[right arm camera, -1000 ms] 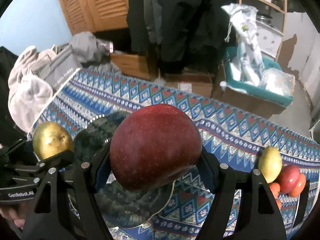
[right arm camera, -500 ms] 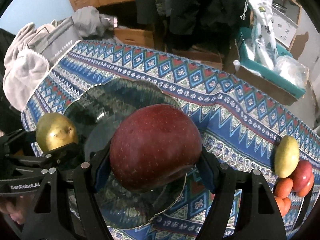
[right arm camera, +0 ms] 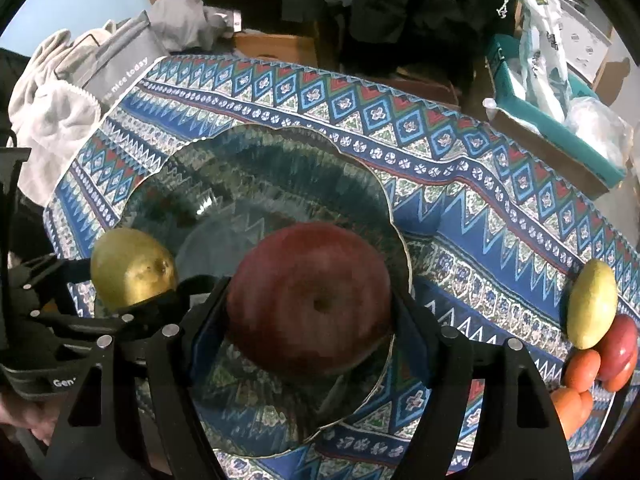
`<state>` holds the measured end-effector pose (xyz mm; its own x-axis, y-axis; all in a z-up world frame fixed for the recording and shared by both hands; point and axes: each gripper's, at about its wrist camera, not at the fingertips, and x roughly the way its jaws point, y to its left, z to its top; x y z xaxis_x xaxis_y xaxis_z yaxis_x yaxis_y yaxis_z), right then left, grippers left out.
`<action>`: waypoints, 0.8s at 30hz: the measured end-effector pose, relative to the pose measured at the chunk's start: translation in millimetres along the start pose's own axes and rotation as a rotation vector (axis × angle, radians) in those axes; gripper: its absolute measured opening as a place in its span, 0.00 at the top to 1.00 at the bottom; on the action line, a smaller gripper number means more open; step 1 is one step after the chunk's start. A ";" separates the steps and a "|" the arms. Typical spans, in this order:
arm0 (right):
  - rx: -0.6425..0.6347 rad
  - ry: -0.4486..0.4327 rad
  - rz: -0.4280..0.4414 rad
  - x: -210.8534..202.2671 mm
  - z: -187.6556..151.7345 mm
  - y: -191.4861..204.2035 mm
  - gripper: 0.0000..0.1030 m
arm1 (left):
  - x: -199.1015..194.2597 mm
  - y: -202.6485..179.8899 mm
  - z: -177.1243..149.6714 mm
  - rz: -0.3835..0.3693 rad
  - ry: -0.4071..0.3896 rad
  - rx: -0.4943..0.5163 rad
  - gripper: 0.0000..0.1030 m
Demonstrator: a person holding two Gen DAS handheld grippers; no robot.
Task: Organize fruits
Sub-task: 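Open both grippers to drop the yellow fruit and the apple into the bowl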
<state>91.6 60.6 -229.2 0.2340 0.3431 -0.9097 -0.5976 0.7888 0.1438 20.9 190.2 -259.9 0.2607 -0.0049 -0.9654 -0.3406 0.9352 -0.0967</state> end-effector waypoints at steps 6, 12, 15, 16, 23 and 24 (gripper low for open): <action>0.009 -0.055 0.025 -12.8 3.8 0.3 0.17 | 0.3 -0.2 -1.1 -0.018 0.020 -0.012 0.17; 0.032 -0.106 0.021 -30.6 10.0 -6.2 0.17 | -29.3 -9.5 1.2 0.010 -0.096 0.035 0.10; 0.049 -0.136 0.010 -40.6 10.9 -10.3 0.17 | -38.9 -12.4 1.1 -0.001 -0.118 0.047 0.10; 0.052 -0.149 0.004 -45.2 11.3 -11.8 0.17 | -42.4 -14.0 0.9 -0.005 -0.127 0.050 0.10; 0.051 -0.232 -0.053 -79.2 11.5 -16.4 0.17 | -70.9 -28.2 4.0 -0.021 -0.220 0.068 0.10; 0.052 -0.242 -0.060 -84.0 11.2 -17.4 0.17 | -75.5 -30.0 4.2 -0.026 -0.234 0.069 0.10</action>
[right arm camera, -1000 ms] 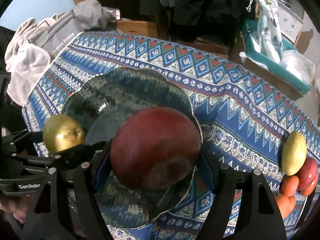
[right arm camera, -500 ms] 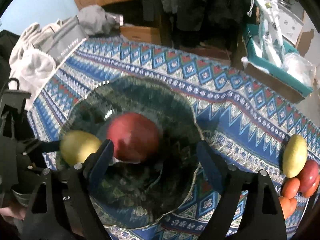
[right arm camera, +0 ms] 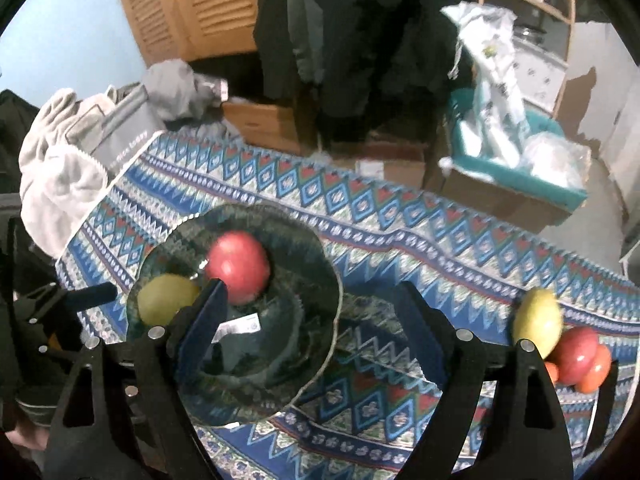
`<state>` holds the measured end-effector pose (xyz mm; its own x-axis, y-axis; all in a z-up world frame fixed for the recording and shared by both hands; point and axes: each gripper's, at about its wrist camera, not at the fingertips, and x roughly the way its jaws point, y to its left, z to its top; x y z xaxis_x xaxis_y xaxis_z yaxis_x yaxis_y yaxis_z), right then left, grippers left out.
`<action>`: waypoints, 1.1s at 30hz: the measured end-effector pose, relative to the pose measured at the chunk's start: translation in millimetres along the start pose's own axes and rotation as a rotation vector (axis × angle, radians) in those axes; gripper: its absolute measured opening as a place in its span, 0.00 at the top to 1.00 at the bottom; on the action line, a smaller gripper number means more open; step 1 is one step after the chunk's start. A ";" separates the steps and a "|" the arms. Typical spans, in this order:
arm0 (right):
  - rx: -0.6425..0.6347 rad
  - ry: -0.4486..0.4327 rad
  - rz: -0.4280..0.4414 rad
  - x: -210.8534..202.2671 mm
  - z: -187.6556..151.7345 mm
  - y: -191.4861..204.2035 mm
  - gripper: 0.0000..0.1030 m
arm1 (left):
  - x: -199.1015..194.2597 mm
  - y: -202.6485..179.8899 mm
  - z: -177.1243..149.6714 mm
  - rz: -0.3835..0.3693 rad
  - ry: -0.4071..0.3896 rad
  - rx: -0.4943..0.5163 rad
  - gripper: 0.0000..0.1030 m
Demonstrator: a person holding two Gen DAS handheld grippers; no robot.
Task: Organize fruits
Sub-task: 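Move both open grippers away from the bowl toward the remaining fruit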
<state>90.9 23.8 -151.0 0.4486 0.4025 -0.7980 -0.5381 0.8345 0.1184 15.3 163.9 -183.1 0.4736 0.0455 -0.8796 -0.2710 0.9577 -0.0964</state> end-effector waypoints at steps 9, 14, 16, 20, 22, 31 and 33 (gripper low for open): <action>0.010 -0.085 -0.057 -42.4 -2.9 -15.6 0.17 | -33.0 -28.1 8.4 -0.043 -0.101 0.041 0.10; 0.038 -0.126 -0.096 -66.2 -6.9 -33.1 0.17 | -44.0 -49.5 9.9 -0.067 -0.131 0.084 0.10; 0.054 -0.143 -0.108 -76.2 -8.3 -41.4 0.17 | -47.5 -59.0 10.0 -0.079 -0.139 0.102 0.10; 0.085 -0.178 -0.138 -95.9 -13.7 -58.8 0.17 | -55.3 -76.7 10.0 -0.099 -0.161 0.130 0.10; 0.100 -0.192 -0.151 -104.9 -17.2 -67.3 0.17 | -59.3 -85.4 11.3 -0.110 -0.171 0.143 0.10; 0.138 -0.255 -0.222 -145.8 -35.8 -101.1 0.17 | -78.0 -122.6 12.0 -0.153 -0.208 0.197 0.10; 0.148 -0.268 -0.229 -154.2 -40.9 -108.1 0.17 | -82.6 -130.1 11.2 -0.162 -0.220 0.206 0.10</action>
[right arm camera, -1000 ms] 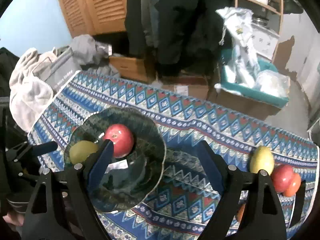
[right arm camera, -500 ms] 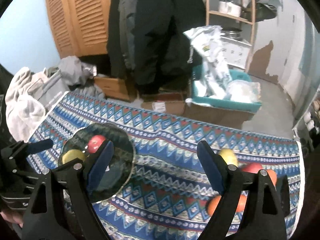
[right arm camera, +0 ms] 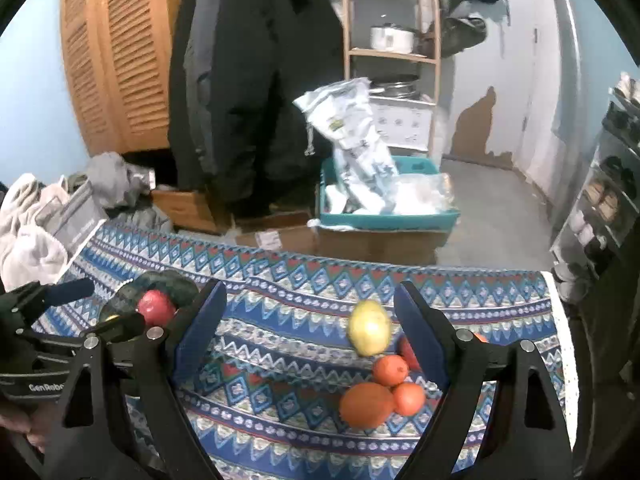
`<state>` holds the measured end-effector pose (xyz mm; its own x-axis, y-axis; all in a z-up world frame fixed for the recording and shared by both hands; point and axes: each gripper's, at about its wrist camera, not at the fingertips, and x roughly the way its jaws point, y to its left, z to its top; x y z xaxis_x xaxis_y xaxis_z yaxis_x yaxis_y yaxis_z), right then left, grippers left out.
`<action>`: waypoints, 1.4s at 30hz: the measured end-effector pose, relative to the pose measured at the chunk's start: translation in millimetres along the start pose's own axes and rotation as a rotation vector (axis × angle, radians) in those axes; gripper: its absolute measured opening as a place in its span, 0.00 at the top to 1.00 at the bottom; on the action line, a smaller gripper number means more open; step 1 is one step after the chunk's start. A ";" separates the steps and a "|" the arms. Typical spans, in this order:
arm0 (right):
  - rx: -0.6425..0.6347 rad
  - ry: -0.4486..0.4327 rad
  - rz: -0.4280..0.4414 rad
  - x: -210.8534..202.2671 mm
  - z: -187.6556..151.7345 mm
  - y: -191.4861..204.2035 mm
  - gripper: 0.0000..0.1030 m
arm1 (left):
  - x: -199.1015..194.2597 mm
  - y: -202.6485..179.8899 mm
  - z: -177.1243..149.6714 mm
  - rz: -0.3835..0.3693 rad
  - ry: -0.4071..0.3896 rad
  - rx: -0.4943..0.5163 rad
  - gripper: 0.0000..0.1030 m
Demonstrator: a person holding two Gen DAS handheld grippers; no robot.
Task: Organize fruits
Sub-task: 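Move both open grippers away from the bowl toward the remaining fruit, then grasp the large orange with the left gripper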
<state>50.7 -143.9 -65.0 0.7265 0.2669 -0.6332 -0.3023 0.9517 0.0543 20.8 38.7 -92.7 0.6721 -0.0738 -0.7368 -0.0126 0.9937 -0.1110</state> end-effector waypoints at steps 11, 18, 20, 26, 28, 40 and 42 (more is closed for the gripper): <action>0.021 -0.040 -0.102 -30.1 -13.1 -48.4 0.17 | -3.5 -44.5 6.2 -0.051 -0.034 0.050 0.10; 0.075 -0.037 -0.147 -37.0 -23.6 -84.1 0.16 | 5.3 -74.8 2.9 -0.074 -0.022 0.097 0.10; 0.085 -0.038 -0.162 -39.3 -26.3 -92.9 0.16 | 8.6 -82.5 2.1 -0.077 -0.015 0.108 0.10; 0.090 -0.025 -0.206 -40.7 -34.7 -111.5 0.16 | 20.3 -102.1 0.5 -0.099 0.005 0.124 0.10; 0.091 -0.004 -0.218 -36.2 -39.3 -116.7 0.16 | 25.7 -106.8 -1.2 -0.103 0.014 0.126 0.10; 0.179 0.163 -0.234 15.9 -79.0 -153.2 0.16 | 78.3 -133.9 -21.3 -0.100 0.064 0.158 0.10; 0.189 0.187 -0.247 23.7 -85.2 -158.3 0.17 | 89.1 -138.9 -26.5 -0.104 0.081 0.169 0.10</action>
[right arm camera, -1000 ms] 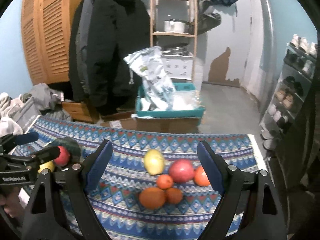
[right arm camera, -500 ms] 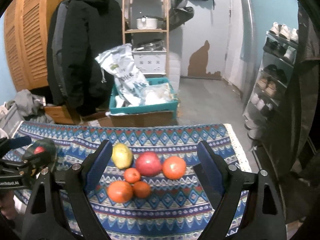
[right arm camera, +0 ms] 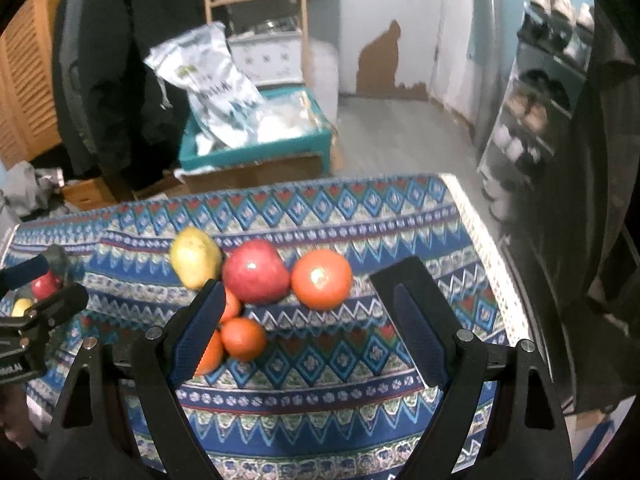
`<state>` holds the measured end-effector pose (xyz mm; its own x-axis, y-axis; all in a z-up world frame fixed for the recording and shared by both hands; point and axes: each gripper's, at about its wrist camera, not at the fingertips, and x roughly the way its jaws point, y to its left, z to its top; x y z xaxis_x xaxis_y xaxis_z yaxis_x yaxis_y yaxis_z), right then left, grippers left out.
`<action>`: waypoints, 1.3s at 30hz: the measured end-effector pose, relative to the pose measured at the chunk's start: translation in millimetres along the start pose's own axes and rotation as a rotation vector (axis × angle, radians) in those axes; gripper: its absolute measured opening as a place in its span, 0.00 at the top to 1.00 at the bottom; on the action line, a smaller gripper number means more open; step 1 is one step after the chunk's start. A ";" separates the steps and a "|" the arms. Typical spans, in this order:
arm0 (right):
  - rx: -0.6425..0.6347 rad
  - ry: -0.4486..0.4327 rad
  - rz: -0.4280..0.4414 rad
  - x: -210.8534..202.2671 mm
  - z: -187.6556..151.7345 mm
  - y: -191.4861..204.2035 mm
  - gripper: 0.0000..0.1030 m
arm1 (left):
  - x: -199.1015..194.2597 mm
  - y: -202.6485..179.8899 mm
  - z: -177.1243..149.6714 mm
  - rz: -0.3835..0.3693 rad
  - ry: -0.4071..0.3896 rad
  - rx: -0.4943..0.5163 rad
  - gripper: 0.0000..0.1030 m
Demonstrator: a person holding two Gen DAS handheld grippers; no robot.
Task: Organize fruits
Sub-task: 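Grasp the large orange with the left gripper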
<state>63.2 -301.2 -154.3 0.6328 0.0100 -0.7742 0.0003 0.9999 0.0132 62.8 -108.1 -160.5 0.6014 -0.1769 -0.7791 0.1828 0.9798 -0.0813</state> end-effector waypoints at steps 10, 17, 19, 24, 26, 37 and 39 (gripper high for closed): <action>0.009 0.106 -0.037 39.8 -17.7 -5.3 0.17 | 47.2 -25.7 -18.7 -0.050 0.107 0.052 0.10; 0.039 0.125 -0.041 46.8 -19.3 -12.3 0.16 | 77.0 -36.5 -32.1 -0.053 0.178 0.082 0.10; 0.046 0.129 -0.039 48.2 -19.5 -13.9 0.16 | 84.1 -37.2 -34.4 -0.065 0.196 0.079 0.10; 0.051 0.143 -0.033 54.8 -20.8 -15.7 0.16 | 96.8 -38.6 -37.0 -0.086 0.223 0.080 0.10; 0.054 0.148 -0.029 57.8 -21.0 -15.8 0.16 | 101.4 -40.4 -38.1 -0.090 0.229 0.084 0.12; 0.042 0.162 0.012 70.4 -18.6 -8.0 0.16 | 111.7 -42.0 -42.8 -0.165 0.267 0.079 0.36; 0.032 0.156 0.026 71.6 -16.0 -4.2 0.16 | 109.7 -36.9 -42.8 -0.154 0.263 0.072 0.36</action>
<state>96.2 -304.5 -219.9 0.5051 0.0396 -0.8622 0.0114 0.9986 0.0525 88.7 -159.6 -269.6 0.3421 -0.2831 -0.8960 0.3166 0.9325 -0.1737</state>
